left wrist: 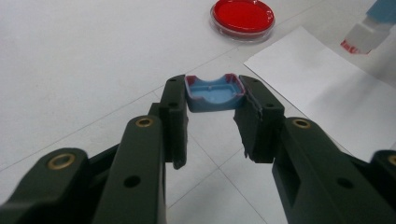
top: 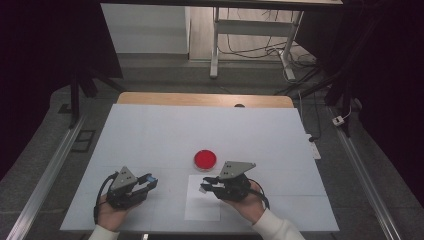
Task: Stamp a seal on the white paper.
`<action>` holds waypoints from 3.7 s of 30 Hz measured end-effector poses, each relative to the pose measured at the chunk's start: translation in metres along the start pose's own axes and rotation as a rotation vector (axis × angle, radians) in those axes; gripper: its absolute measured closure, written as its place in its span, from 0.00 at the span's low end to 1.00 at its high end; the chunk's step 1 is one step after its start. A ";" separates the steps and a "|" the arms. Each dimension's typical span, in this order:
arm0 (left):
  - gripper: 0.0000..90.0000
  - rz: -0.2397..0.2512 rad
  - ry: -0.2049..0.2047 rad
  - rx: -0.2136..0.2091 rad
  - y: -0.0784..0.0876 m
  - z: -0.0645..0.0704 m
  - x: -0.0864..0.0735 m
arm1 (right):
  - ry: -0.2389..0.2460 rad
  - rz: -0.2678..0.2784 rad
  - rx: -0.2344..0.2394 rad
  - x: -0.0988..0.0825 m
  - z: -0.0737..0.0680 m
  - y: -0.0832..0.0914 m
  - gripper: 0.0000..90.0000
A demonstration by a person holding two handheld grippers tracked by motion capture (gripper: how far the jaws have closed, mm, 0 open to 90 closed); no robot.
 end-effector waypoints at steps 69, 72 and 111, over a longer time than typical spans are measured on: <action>0.72 -0.009 -0.005 0.002 -0.002 0.001 -0.001 | 0.124 -0.128 -0.085 -0.022 0.000 -0.026 0.84; 0.72 -0.009 -0.006 0.002 -0.002 0.001 -0.001 | 0.126 -0.125 -0.087 -0.022 0.000 -0.027 0.84; 0.72 -0.015 -0.008 0.001 -0.003 0.003 -0.001 | 0.137 -0.157 -0.118 -0.028 -0.001 -0.033 0.84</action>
Point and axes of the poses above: each handheld gripper's, and its own axes: y roughly backward along the jaws, x roughly out of its top, z roughly to its right, the point moved 4 cm from there along -y, roughly forward along the jaws, and after that the axes turned 12 degrees about -y, right-handed, at the moved point
